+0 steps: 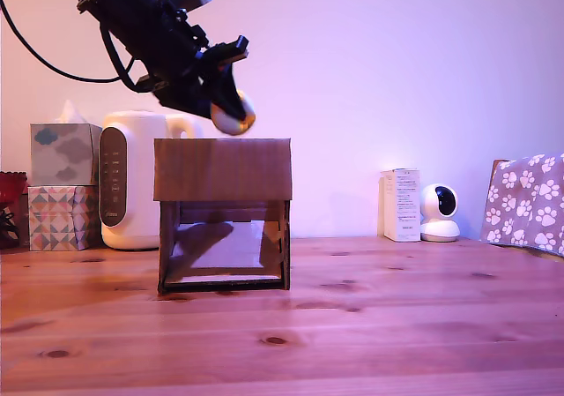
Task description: Drop the footbag into the cardboard dice tower
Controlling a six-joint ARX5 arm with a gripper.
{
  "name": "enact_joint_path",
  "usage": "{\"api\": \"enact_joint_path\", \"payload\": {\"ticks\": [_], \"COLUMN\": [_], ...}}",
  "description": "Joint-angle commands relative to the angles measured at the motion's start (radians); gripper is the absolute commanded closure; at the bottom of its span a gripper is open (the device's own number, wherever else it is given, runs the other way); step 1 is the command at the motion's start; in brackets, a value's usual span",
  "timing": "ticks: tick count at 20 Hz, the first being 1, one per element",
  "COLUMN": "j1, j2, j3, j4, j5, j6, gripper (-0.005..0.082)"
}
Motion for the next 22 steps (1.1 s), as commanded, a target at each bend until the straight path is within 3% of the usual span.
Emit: {"api": "enact_joint_path", "payload": {"ticks": [1,3,5,7,9,10,14,22], "j1": [0.000,0.000,-0.001,-0.001,-0.001,-0.001,-0.001,0.000], "j2": [-0.004,-0.011,-0.037,-0.065,-0.077,-0.077,-0.088,-0.271], "j3": [0.045,0.069,0.071,0.071,0.071,0.070,0.026,-0.257], "j4": [-0.035,-0.097,-0.154,-0.239,-0.323,-0.356,-0.349,-0.086], "j5": [-0.005,-0.005,0.012,0.032,0.071,0.095,0.204,0.256], "j6": [0.007,0.007,0.007,0.006,0.007,0.007,0.007,0.006], "gripper": [0.0015,0.0061,0.0160,0.0388,0.0698,0.0804,0.0784,0.0783]}}
